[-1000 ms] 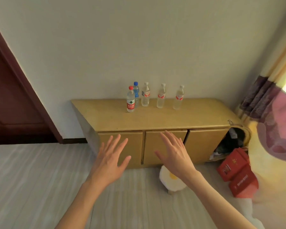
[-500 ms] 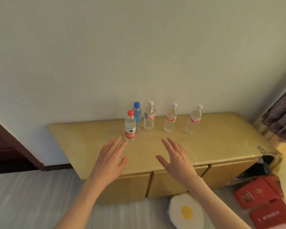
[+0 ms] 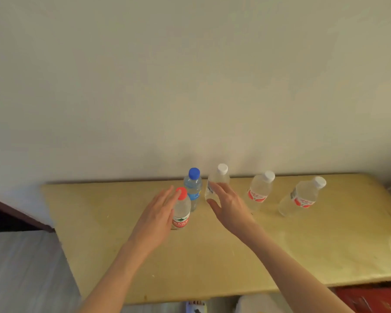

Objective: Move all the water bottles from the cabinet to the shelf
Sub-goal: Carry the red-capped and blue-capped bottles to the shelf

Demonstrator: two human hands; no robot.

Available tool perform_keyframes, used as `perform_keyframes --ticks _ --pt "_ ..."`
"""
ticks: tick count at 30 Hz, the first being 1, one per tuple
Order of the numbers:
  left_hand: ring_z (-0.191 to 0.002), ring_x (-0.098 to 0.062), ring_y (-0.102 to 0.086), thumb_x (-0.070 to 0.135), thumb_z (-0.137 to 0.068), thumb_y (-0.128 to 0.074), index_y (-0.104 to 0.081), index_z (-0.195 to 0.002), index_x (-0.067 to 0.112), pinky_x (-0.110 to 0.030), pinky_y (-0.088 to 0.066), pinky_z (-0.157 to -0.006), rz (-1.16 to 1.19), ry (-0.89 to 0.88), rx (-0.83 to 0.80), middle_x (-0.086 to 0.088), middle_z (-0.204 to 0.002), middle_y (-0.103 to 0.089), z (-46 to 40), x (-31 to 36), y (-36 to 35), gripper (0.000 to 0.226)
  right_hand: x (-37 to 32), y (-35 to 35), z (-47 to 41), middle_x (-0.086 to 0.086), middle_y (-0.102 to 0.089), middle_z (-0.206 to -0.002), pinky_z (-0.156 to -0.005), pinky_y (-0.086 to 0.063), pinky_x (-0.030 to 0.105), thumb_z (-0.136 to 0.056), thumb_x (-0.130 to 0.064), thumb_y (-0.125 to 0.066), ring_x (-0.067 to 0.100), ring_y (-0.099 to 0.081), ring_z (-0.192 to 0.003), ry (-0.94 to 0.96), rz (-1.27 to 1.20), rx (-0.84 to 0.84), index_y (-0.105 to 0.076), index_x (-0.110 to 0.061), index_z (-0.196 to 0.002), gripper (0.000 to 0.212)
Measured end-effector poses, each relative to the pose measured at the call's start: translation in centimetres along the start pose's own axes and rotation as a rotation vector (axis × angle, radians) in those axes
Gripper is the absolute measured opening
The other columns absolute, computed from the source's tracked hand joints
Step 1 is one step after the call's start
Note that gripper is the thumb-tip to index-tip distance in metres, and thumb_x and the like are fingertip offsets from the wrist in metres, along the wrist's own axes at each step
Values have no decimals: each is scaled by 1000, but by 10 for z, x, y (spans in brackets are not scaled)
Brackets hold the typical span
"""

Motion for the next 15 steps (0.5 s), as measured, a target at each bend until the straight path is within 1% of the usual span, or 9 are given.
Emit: perform_keyframes --ticks 2,4,6,10,12,15 --pt "-130 -23 -34 0 -88 -45 -37 -135 14 -31 -27 -109 21 17 -24 -6 -144 -35 -21 -6 -7 50 1 -4 -33 10 -52 -119 -82 -43 34 -89 -19 -53 29 -53 -102 2 -42 -27 -42 -16 -133 45" --pt "-126 -19 -38 2 -88 -45 -42 -132 16 -31 -32 -105 62 30 -59 -3 -139 -42 -38 -9 -11 46 0 -9 -61 11 -52 -115 -81 -42 32 -88 -21 -55 28 -54 -96 2 -72 -41 -45 -16 -131 44" --pt "-121 -15 -41 4 -88 -48 -48 -127 19 -26 -35 -100 98 59 -96 2 -132 -47 -49 -13 -16 42 -1 -17 -83 12 -51 -116 -82 -39 29 -87 -25 -57 27 -53 -96 0 -65 -69 -45 -14 -129 45" --pt "-113 -9 -43 4 -84 -55 -53 -120 20 -11 -28 -91 141 88 -144 6 -124 -51 -55 -21 -19 39 -3 -34 -104 15 -53 -110 -85 -37 29 -84 -26 -61 30 -52 -97 -25 -81 -127 -52 -8 -119 41" --pt "-111 -8 -44 5 -83 -56 -53 -117 21 -10 -28 -89 159 86 -176 7 -121 -51 -57 -23 -21 38 -2 -37 -106 16 -53 -109 -83 -37 28 -83 -25 -62 30 -52 -96 -29 -81 -116 -54 -6 -116 38" --pt "-107 -9 -45 7 -82 -56 -52 -115 22 -15 -34 -88 181 82 -211 8 -117 -52 -59 -23 -22 36 3 -35 -101 13 -54 -110 -80 -35 22 -83 -21 -62 28 -53 -97 -30 -106 -90 -54 -6 -117 38"
Point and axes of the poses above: each hand's wrist, its own z-axis away from the middle knuckle, its own y-axis out of the back of the hand, x = y × z, the point moved 7 cm from there along -z, towards the middle knuckle
